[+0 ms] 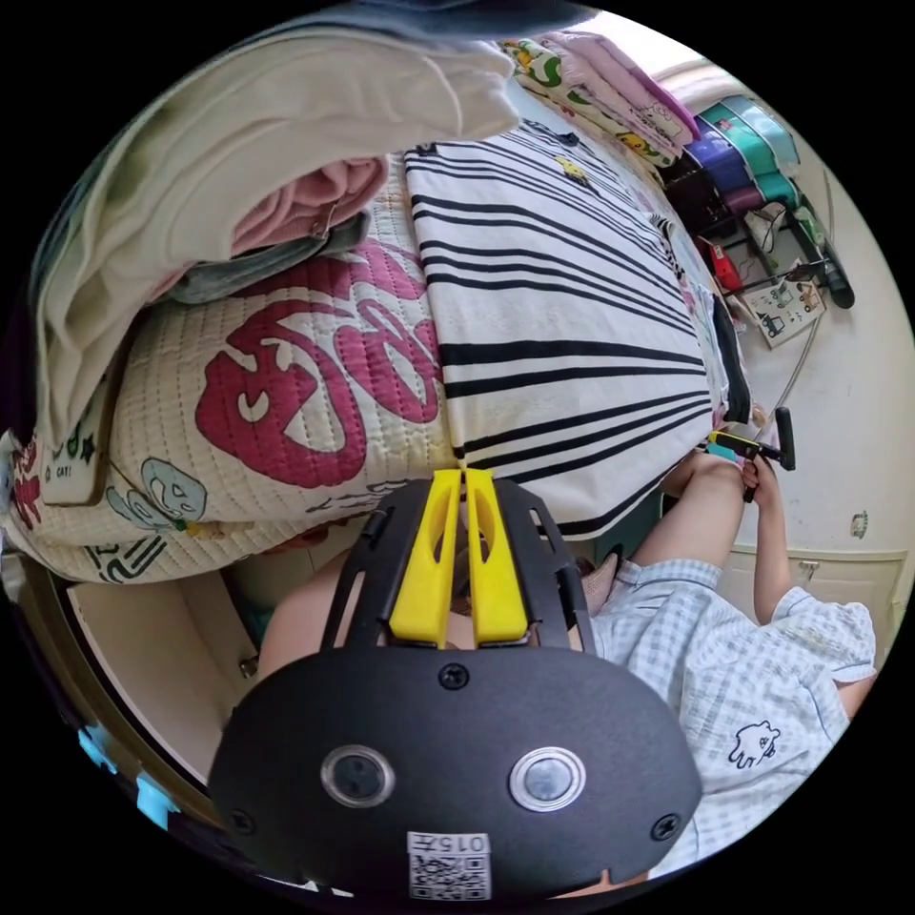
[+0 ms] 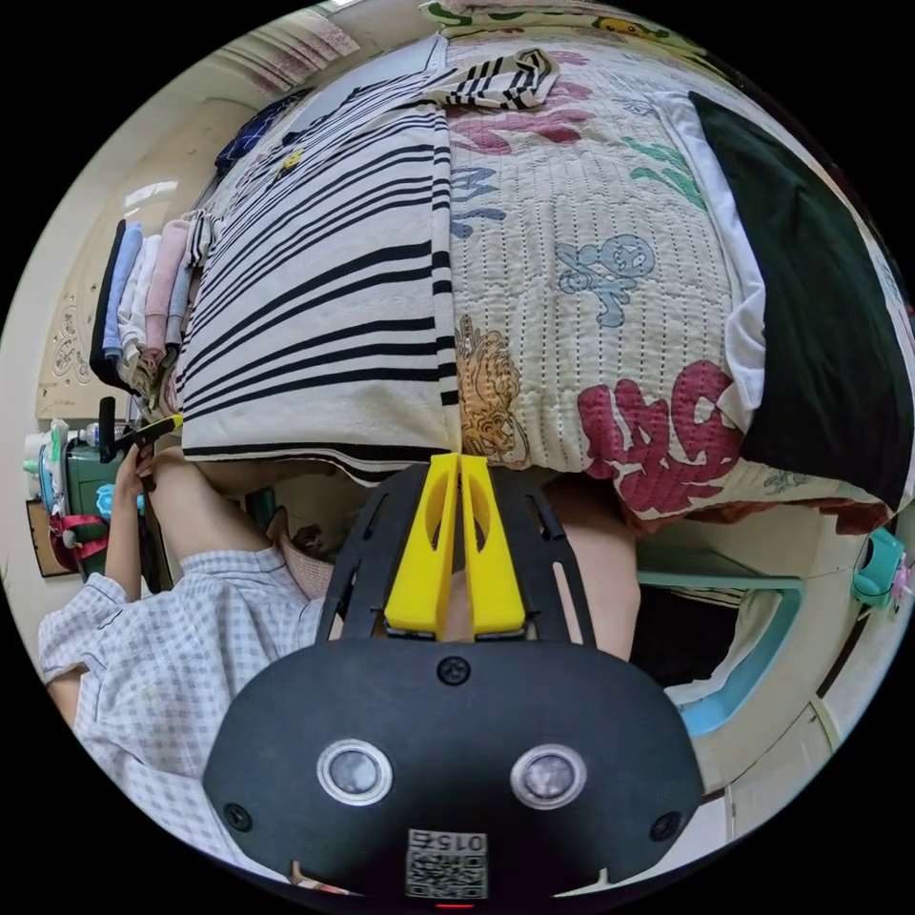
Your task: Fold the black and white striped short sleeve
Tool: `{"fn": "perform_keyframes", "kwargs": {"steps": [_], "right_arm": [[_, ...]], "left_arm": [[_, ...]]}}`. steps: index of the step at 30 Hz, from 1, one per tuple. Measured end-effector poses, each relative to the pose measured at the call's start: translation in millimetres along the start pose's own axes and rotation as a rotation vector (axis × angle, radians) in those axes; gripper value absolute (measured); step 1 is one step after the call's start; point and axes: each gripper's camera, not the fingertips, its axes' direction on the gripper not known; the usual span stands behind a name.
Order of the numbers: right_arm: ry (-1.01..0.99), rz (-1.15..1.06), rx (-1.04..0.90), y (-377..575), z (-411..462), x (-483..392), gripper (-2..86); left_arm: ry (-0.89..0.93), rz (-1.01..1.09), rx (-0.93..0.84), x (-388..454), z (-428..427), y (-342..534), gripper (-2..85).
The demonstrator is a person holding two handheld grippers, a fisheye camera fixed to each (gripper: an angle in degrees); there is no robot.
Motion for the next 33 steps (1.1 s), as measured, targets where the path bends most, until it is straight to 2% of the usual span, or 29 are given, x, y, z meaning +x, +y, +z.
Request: {"fn": "perform_keyframes", "kwargs": {"steps": [8,28,33], "right_arm": [[0.117,-0.050,-0.077,-9,44,-6,-0.4],[0.108,-0.030,-0.069,28,103,83,-0.3],[0.096,-0.016,-0.065,43,117,118,-0.2]], "left_arm": [[-0.018,-0.006,-0.016,18,6,-8,0.1],[-0.140,0.023,-0.016,84,12,-19,-0.2],[-0.221,0.054,-0.012,112,16,-21,-0.2]]}}
